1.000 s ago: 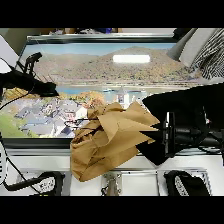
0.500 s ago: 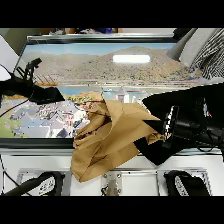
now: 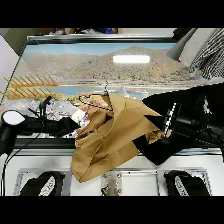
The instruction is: Fold the clothes and pants, and hang the long-sleeved shirts on hangers.
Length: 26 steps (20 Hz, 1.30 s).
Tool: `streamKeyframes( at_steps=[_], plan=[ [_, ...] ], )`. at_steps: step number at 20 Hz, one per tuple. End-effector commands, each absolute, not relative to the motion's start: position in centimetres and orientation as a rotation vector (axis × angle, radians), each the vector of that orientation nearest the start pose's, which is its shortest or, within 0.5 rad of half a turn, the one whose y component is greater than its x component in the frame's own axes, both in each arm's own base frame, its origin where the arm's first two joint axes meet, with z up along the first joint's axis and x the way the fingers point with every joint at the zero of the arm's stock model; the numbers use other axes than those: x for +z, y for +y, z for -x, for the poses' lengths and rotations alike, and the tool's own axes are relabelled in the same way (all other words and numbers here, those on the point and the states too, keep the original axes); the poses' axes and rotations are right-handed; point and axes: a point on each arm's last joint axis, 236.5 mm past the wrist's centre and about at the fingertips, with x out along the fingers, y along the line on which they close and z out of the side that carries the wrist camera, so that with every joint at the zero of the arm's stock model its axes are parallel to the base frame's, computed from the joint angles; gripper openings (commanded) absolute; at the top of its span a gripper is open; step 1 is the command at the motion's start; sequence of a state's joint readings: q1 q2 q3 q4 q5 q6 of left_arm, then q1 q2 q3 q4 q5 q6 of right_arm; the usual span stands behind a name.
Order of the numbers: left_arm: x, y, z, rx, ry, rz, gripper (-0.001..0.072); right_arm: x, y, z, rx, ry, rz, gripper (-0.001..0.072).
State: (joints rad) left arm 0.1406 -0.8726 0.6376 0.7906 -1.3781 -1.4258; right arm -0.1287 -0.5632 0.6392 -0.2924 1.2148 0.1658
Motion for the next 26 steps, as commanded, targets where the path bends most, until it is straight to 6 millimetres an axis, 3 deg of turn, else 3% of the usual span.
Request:
streamKeyframes(
  at_steps=[1,5,6,7,8,10,12,16,21,26],
  plan=[
    [0.7,-15.3,-20.1,-0.493,1.429,0.851,0.0532,18.4,18.2,-24.5,1.047,0.216,0.14,0.0012],
    [0.5,-15.8,-19.6,-0.51,1.434,0.878,0.0529,18.5,18.2,-24.5,1.048,0.215,0.139,0.0012],
    [0.6,-15.8,-19.7,-0.509,1.429,0.879,0.0378,18.5,18.3,-24.4,1.051,0.215,0.135,0.0012],
    [0.5,-15.7,-19.8,-0.507,1.424,0.874,0.0089,18.9,18.5,-24.2,1.064,0.205,0.121,0.0012],
    [0.5,-15.6,-20.1,-0.522,1.403,0.849,0.0014,19.5,18.9,-23.8,1.085,0.188,0.098,0.0012],
    [0.1,-14.7,-21.3,-0.482,1.355,0.831,0.0014,20.4,19.7,-22.5,1.147,0.168,0.061,0.0011],
    [-0.1,-12.6,-23.0,-0.411,1.31,0.787,0.0013,20.3,20.1,-21.2,1.188,0.186,0.055,0.0012],
    [0.7,-9.8,-25.6,-0.367,1.342,0.717,0.0013,20.4,20.3,-19.8,1.209,0.204,0.063,0.0012],
    [3.0,-9.0,-29.5,-0.418,1.359,0.689,0.0013,18.9,20.0,-19.4,1.209,0.273,0.092,0.0012],
    [6.0,-6.9,-33.0,-0.402,1.298,0.562,0.0014,18.6,20.1,-19.0,1.219,0.299,0.081,0.0011]
  ],
)
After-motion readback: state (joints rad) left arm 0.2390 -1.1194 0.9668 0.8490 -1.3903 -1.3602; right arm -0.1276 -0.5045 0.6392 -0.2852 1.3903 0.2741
